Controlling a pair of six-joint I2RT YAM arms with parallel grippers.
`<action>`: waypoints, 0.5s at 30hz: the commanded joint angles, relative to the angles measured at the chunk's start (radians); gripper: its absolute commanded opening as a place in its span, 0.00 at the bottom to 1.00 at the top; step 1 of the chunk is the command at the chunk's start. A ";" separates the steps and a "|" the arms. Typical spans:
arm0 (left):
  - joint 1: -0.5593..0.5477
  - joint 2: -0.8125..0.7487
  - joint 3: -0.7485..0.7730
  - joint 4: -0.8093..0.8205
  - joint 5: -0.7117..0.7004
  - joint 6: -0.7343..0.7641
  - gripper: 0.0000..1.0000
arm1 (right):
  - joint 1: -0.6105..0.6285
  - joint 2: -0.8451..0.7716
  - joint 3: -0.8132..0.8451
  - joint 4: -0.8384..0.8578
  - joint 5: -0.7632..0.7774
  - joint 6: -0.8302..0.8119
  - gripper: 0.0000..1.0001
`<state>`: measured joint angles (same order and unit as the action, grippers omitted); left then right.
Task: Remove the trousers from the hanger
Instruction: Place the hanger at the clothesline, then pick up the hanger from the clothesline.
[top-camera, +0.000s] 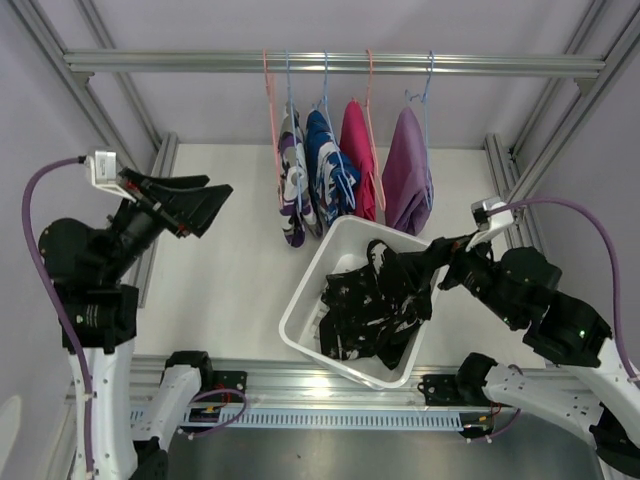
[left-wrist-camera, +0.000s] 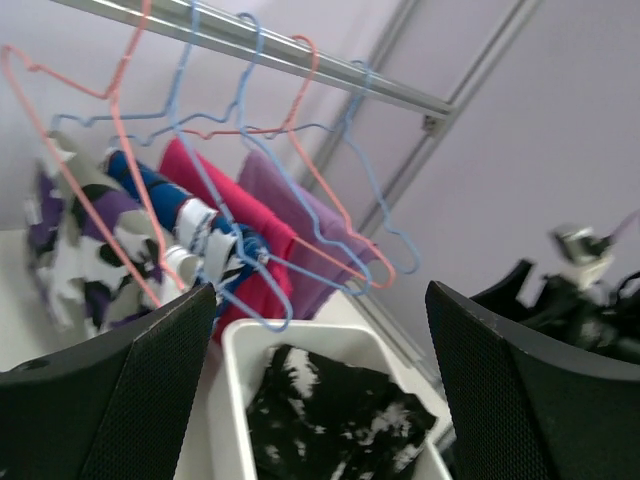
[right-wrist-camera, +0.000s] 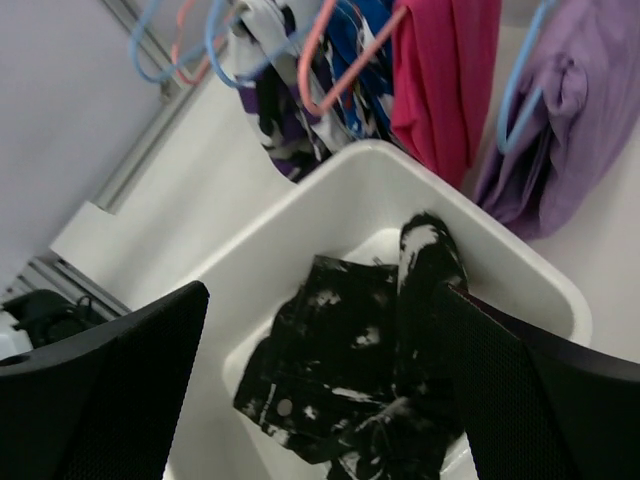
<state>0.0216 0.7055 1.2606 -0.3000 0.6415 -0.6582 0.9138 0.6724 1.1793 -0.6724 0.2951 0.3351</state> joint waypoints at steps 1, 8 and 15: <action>-0.012 0.129 0.037 0.088 0.127 -0.119 0.89 | -0.001 -0.062 -0.046 -0.035 0.053 -0.016 0.99; -0.236 0.294 0.140 0.065 0.029 -0.031 0.89 | -0.004 -0.195 -0.127 -0.073 0.170 -0.028 1.00; -0.321 0.463 0.229 -0.017 -0.097 0.061 0.89 | -0.003 -0.276 -0.182 -0.125 0.193 -0.042 1.00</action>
<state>-0.2810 1.1450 1.4303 -0.3058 0.6098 -0.6506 0.9123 0.4152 1.0218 -0.7574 0.4484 0.3130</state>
